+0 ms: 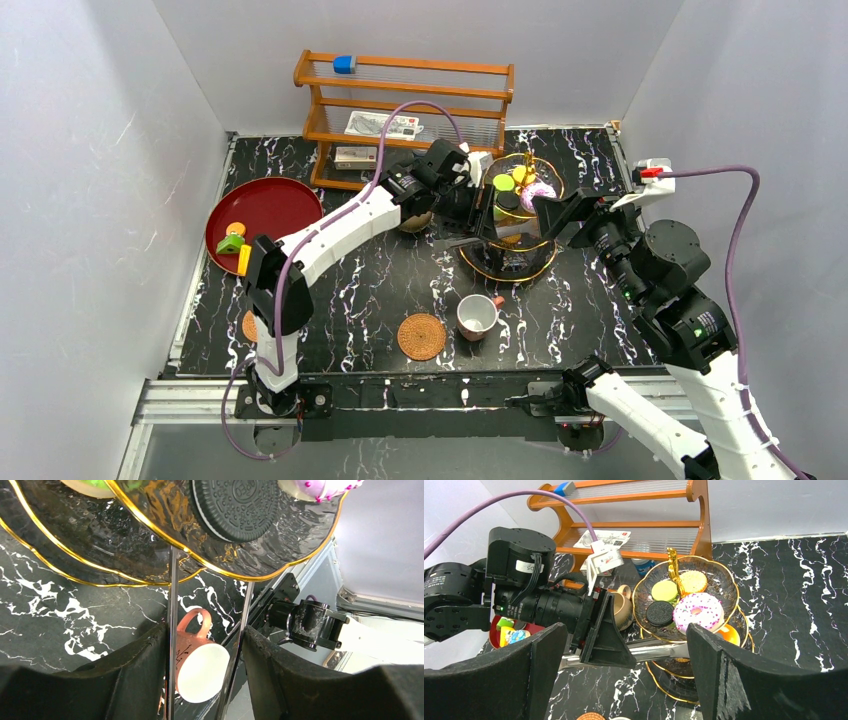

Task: Serve the afternoon tea
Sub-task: Place the desert on the desert table.

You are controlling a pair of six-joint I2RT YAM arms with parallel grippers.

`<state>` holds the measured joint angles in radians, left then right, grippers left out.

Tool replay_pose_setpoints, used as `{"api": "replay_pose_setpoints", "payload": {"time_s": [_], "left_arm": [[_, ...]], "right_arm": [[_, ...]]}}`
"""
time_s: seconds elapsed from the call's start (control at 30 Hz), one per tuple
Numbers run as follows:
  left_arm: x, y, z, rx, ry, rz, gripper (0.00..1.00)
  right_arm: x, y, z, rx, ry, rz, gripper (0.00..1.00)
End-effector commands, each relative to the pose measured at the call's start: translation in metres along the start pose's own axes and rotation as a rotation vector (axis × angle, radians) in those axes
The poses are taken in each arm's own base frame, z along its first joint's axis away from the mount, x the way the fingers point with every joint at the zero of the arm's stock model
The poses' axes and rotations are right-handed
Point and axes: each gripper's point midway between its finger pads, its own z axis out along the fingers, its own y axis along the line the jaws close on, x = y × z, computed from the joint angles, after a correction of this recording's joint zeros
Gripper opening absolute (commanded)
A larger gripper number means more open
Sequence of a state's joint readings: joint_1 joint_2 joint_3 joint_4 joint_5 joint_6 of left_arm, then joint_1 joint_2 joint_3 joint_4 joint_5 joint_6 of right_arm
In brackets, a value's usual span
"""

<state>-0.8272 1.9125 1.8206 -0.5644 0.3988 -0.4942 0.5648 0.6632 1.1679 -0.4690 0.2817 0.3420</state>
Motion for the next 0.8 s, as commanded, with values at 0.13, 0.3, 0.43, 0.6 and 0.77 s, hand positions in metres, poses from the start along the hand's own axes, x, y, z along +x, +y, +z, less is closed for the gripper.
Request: {"api": "replay_pose_setpoints", "payload": {"time_s": [0.13, 0.3, 0.43, 0.6, 0.77], "left_arm": [[-0.014, -0.017, -0.046, -0.026, -0.098, 0.055, 0.52], [-0.009, -0.013, -0.047, -0.039, -0.087, 0.048, 0.52], [-0.008, -0.013, -0.053, -0.048, -0.097, 0.045, 0.52], [-0.002, -0.010, -0.060, -0.071, -0.085, 0.037, 0.51], [0.008, -0.007, -0.073, -0.096, -0.087, 0.027, 0.50]], "right_arm": [[-0.018, 0.010, 0.000, -0.037, -0.049, 0.015, 0.98], [-0.021, 0.008, -0.003, -0.031, -0.066, 0.016, 0.98], [-0.022, 0.010, -0.005, -0.039, -0.069, 0.018, 0.98], [-0.024, 0.010, -0.005, -0.039, -0.071, 0.020, 0.98], [-0.022, 0.010, -0.007, -0.039, -0.068, 0.026, 0.98]]}}
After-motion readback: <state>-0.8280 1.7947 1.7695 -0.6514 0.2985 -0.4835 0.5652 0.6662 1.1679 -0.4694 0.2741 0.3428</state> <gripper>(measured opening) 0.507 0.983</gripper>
